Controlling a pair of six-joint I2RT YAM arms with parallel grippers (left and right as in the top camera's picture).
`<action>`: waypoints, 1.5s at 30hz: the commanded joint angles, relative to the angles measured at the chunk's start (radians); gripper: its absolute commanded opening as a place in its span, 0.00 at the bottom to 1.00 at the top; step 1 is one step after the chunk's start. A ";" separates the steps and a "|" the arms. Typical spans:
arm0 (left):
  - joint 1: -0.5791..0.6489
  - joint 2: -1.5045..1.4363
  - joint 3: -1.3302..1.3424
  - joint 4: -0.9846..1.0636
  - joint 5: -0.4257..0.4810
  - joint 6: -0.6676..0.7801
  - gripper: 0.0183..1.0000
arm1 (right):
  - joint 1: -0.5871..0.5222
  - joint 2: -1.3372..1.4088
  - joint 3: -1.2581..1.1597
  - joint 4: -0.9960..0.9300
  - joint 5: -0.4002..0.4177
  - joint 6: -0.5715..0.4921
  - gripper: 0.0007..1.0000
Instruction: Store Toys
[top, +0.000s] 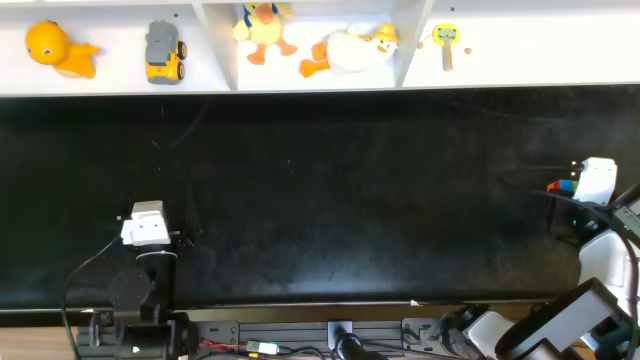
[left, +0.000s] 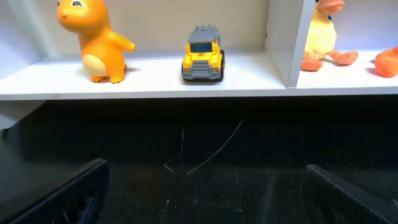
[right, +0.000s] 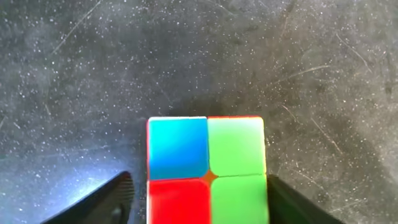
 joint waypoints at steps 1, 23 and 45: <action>-0.005 -0.012 -0.002 -0.002 0.002 0.011 1.00 | 0.000 0.005 -0.013 0.002 0.004 0.014 0.58; -0.005 -0.012 -0.002 -0.002 0.002 0.011 1.00 | 0.069 -0.013 -0.012 0.001 0.099 0.013 0.44; -0.005 -0.012 -0.002 -0.002 0.002 0.011 1.00 | 0.146 -0.062 0.193 -0.093 0.162 0.039 0.43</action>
